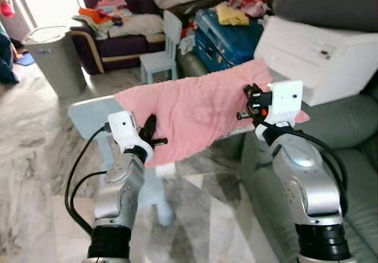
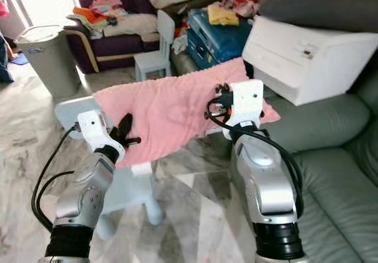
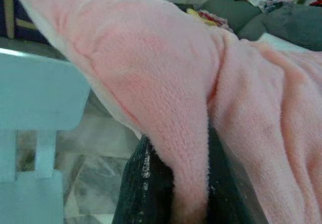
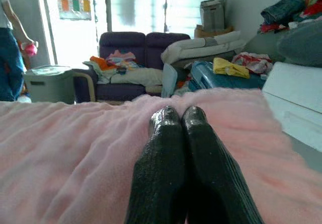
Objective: Move the pillow to the sofa
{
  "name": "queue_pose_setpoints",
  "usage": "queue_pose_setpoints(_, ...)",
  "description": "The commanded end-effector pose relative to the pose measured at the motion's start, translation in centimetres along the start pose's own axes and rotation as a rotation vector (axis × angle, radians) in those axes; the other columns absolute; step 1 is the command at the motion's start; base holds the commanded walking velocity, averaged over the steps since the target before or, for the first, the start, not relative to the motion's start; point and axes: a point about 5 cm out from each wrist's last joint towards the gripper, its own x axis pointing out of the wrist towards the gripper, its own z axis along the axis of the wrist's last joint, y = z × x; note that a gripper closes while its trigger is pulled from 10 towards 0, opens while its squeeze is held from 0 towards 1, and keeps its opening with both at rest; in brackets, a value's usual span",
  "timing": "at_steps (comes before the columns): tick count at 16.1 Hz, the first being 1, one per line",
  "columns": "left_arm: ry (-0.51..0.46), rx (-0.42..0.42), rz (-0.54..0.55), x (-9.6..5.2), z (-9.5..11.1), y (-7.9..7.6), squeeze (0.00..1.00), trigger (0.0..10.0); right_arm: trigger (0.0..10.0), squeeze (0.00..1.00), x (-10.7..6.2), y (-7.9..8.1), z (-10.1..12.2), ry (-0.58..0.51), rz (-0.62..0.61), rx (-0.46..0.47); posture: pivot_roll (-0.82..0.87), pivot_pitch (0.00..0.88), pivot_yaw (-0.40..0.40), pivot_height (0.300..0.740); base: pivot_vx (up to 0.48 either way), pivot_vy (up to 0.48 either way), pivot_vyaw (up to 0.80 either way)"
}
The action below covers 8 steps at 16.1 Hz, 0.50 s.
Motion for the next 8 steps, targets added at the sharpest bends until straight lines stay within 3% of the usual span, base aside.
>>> queue_pose_setpoints(1, -0.021, 0.002, 0.002, 0.37, 0.91, -0.02, 0.0, 10.0, 10.0, 0.0, 0.15, 0.41, 0.83, -0.033, 0.011, 0.004, -0.11, 0.013, -0.004, 0.74, 0.0, 0.0, 0.0)
queue_pose_setpoints(3, -0.03, 0.012, 0.001, 0.54, 1.23, 0.03, 0.0, 10.0, 10.0, 0.0, 0.15, 0.37, 0.81, -0.032, 0.01, 0.005, -0.11, 0.013, -0.004, 0.74, 0.0, 0.0, 0.0)
queue_pose_setpoints(8, -0.022, -0.003, -0.004, 0.6, 1.35, 0.14, 0.0, 10.0, 10.0, 0.0, 0.04, 0.42, 0.74, -0.032, 0.004, 0.01, -0.11, 0.018, 0.005, 0.74, 0.0, 0.411, 0.0)
